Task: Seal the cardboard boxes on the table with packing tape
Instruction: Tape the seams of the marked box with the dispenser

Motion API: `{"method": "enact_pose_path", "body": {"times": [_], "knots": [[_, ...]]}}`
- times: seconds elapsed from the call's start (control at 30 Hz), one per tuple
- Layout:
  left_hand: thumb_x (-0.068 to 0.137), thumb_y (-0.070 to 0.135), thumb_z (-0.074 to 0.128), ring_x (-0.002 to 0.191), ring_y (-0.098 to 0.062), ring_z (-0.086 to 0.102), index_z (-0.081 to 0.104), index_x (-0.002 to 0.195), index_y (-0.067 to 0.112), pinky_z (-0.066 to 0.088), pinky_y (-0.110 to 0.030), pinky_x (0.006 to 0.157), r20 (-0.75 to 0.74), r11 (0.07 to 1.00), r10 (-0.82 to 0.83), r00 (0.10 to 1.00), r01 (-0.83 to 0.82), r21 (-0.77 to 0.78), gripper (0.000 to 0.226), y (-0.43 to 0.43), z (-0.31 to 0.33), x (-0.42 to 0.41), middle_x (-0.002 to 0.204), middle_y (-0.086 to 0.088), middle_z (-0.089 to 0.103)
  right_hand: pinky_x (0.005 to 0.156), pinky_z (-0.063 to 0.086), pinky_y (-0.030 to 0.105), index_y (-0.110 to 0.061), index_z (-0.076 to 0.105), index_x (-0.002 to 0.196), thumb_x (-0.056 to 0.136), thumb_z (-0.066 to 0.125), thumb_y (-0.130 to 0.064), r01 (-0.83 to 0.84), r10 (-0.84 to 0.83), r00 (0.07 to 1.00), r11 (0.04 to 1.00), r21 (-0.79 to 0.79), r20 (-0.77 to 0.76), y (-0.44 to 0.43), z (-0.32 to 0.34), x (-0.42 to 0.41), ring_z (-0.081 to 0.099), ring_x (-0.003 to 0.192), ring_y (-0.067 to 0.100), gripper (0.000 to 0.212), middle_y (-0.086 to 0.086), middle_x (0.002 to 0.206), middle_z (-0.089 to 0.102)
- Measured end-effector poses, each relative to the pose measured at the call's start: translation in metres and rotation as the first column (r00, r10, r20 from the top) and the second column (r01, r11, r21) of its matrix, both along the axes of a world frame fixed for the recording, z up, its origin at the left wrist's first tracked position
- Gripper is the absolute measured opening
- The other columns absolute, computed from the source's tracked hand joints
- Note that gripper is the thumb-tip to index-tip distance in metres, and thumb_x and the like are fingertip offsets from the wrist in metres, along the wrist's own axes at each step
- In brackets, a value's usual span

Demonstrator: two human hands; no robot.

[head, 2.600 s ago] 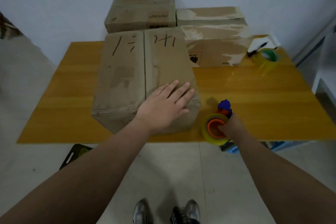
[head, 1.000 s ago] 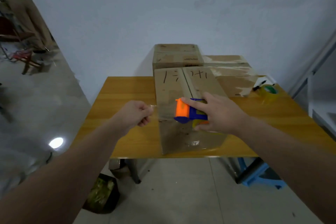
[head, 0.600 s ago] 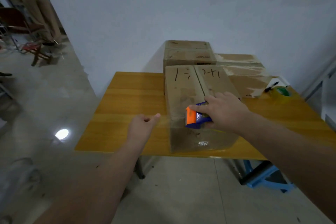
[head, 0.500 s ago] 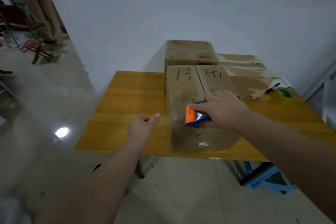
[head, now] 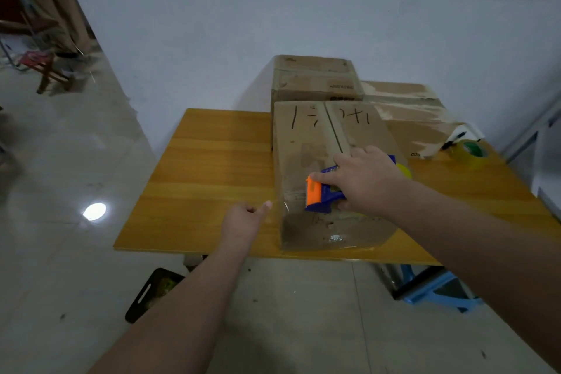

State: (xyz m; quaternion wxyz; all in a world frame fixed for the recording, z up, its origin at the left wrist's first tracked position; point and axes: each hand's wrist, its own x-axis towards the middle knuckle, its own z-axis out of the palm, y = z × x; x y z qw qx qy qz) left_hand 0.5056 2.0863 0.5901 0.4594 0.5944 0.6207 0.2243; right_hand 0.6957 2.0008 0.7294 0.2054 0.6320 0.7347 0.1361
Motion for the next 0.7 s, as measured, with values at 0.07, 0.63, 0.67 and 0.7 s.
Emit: {"method": "enact_pose_path", "body": {"times": [0.07,0.63,0.67,0.7], "knots": [[0.085,0.045,0.064,0.09,-0.033,0.06,0.065,0.097,0.002,0.042,-0.031,0.071,0.019,0.999,-0.005,1.0,0.006,-0.032,0.045,-0.001,-0.006,0.007,0.089,-0.016,0.065,0.09,0.04,0.039,-0.041,0.013,0.147,0.09,0.052,-0.056,0.0,0.0,1.0,1.0,0.0,0.001,0.001,-0.001,0.0,0.05,0.111,0.026,0.071,0.003,0.126,0.048],[0.08,0.071,0.048,0.052,-0.015,0.041,0.061,0.081,0.011,0.031,-0.021,0.049,-0.007,0.921,-0.089,0.996,0.08,-0.381,0.061,-0.004,-0.007,0.016,0.069,0.0,0.054,0.087,0.039,0.038,-0.041,0.015,0.147,0.089,0.053,-0.055,0.018,-0.018,1.0,1.0,-0.012,0.012,0.001,0.002,-0.002,0.051,0.109,0.026,0.071,0.005,0.124,0.049],[0.078,0.073,0.047,0.053,-0.016,0.042,0.061,0.08,0.009,0.031,-0.022,0.049,-0.059,0.918,-0.131,0.99,0.098,-0.383,0.066,-0.002,-0.006,0.013,0.07,-0.001,0.057,0.088,0.04,0.038,-0.041,0.015,0.147,0.089,0.054,-0.055,0.02,-0.02,1.0,1.0,-0.012,0.016,0.0,0.001,-0.002,0.051,0.109,0.026,0.072,0.005,0.125,0.049],[0.077,0.075,0.046,0.054,-0.017,0.044,0.06,0.08,0.008,0.033,-0.022,0.049,-0.117,0.912,-0.185,0.976,0.126,-0.391,0.068,-0.002,-0.006,0.008,0.072,-0.002,0.059,0.088,0.04,0.039,-0.041,0.015,0.147,0.089,0.054,-0.055,0.022,-0.022,1.0,1.0,-0.01,0.015,0.0,0.001,-0.002,0.051,0.11,0.026,0.072,0.005,0.125,0.049]]}}
